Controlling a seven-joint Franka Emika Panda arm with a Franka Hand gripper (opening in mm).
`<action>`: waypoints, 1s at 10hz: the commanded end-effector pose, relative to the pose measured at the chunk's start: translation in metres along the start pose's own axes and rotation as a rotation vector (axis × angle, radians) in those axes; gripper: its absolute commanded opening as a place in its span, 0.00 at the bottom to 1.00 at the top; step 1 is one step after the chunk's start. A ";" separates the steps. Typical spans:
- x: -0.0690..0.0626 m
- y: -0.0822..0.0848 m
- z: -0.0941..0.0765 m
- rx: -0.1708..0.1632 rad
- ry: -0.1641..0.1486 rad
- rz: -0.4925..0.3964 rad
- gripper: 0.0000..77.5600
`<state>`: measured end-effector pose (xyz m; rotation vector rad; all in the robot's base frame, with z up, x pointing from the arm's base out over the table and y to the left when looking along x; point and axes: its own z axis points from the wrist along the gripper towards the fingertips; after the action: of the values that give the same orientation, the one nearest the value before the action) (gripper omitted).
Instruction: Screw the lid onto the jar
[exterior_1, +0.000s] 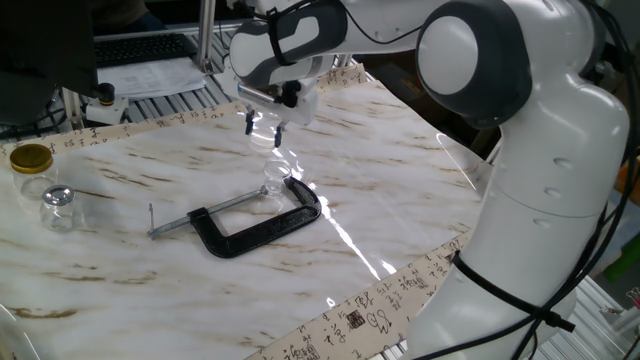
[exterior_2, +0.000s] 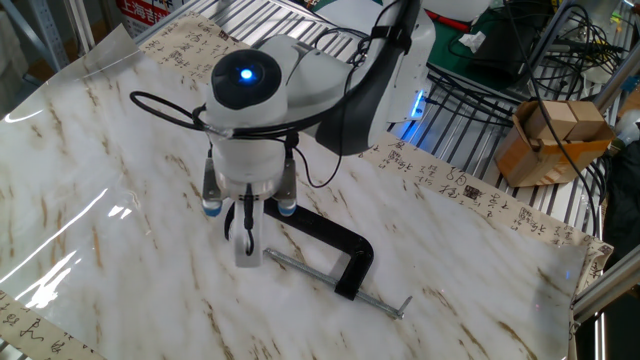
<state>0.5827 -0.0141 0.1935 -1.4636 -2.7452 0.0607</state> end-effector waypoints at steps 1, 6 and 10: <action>-0.001 0.000 -0.001 -0.005 0.003 0.084 0.01; -0.002 -0.016 -0.004 0.009 0.015 0.137 0.01; -0.019 -0.034 -0.002 -0.030 0.019 0.301 0.01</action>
<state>0.5656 -0.0398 0.1960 -1.7568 -2.5541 0.0371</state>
